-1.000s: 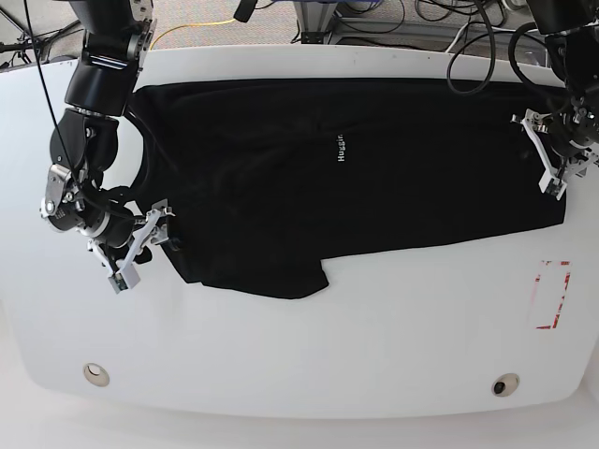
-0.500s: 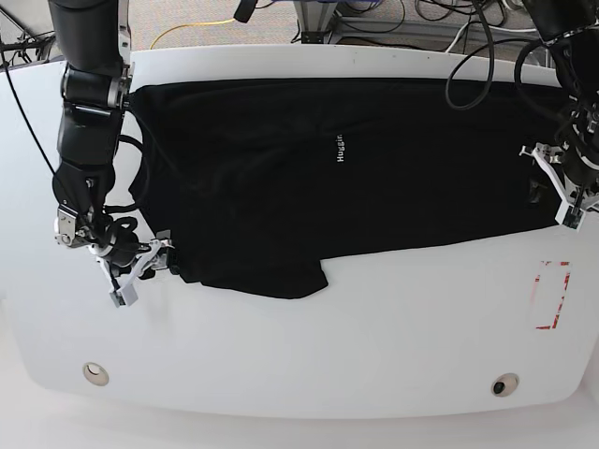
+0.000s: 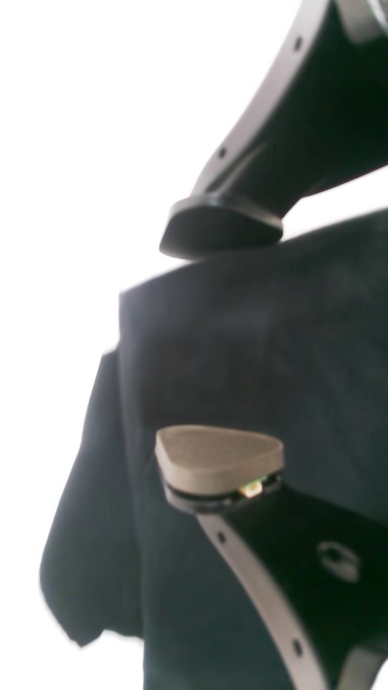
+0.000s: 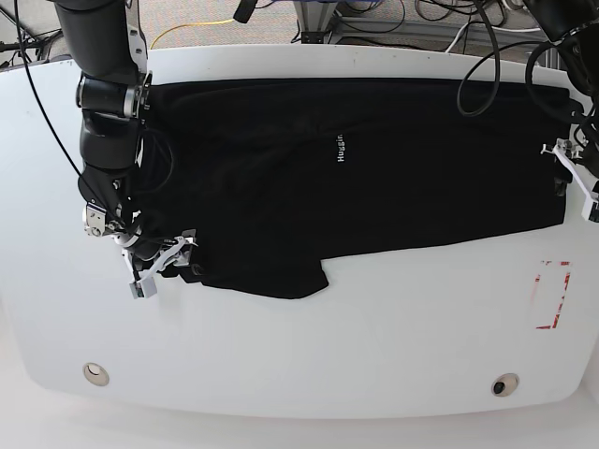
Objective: Fold the T-shirt properly
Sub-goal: 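Drag the right gripper across the shirt toward its hem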
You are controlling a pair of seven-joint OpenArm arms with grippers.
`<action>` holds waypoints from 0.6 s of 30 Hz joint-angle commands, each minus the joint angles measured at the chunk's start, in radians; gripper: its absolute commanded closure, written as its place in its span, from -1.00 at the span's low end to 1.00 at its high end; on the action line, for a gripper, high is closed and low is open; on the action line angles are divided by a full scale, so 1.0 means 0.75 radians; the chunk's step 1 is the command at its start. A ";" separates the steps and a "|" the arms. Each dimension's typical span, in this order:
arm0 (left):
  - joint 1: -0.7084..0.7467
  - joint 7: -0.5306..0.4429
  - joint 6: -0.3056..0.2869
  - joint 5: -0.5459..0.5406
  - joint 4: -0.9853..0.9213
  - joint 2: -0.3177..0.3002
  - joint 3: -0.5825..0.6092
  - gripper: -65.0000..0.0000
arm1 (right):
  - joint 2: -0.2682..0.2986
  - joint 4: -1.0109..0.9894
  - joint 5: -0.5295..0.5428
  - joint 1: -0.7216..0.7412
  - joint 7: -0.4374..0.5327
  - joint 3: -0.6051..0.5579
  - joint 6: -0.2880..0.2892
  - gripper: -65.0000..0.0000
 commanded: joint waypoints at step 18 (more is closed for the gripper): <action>-0.377 -0.026 0.003 0.141 -0.537 -0.075 -0.015 -0.63 | -0.080 0.041 -0.043 0.047 -0.071 -0.004 -0.010 1.00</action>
